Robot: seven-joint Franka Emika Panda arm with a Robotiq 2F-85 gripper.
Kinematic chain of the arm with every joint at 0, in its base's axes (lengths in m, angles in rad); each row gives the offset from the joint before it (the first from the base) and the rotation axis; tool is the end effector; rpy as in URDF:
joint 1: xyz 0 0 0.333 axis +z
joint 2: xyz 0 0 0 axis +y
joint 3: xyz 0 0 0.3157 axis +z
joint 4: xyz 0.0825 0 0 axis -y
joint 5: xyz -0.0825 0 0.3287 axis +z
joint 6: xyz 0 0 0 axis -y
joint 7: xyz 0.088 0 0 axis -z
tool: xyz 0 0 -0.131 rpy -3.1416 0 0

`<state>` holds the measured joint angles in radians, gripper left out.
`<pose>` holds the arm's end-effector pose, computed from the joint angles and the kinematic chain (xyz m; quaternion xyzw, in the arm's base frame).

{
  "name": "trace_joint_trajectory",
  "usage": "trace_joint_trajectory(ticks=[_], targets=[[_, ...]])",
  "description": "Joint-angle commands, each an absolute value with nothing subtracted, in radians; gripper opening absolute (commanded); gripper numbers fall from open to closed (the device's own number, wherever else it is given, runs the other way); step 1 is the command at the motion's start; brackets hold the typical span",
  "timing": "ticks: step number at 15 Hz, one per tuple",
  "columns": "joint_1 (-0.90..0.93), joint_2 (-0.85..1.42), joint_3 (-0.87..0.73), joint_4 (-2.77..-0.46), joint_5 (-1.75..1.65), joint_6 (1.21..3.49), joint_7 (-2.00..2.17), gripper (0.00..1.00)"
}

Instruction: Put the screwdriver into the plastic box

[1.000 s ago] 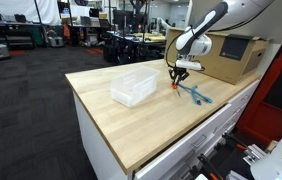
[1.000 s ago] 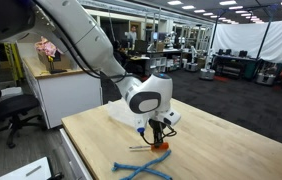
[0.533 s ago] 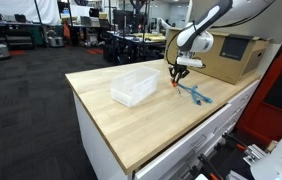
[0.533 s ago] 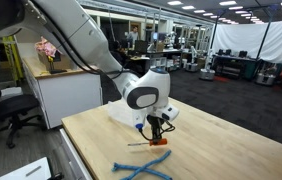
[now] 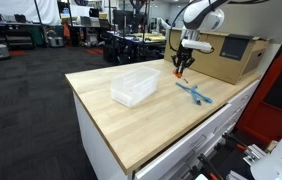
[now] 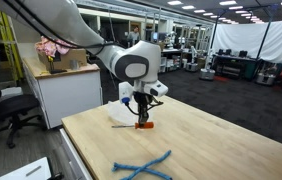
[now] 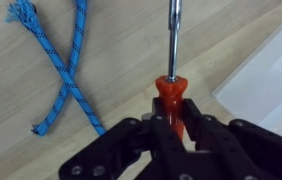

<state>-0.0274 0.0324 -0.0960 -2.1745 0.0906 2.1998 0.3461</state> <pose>0.4902 -0.0557 0.3856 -0.9654 0.2584 0.0073 0.0344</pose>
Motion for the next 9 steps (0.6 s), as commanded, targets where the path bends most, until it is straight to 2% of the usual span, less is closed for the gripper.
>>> trace_joint_trajectory(ticks=[1,4,9], targets=[[-0.014,-0.075,-0.053,-2.186,0.218,2.112,0.346,0.06],[0.017,-0.122,-0.011,-2.188,0.331,2.110,0.367,0.06],[0.072,-0.109,0.080,-2.144,0.310,2.123,0.509,0.06]])
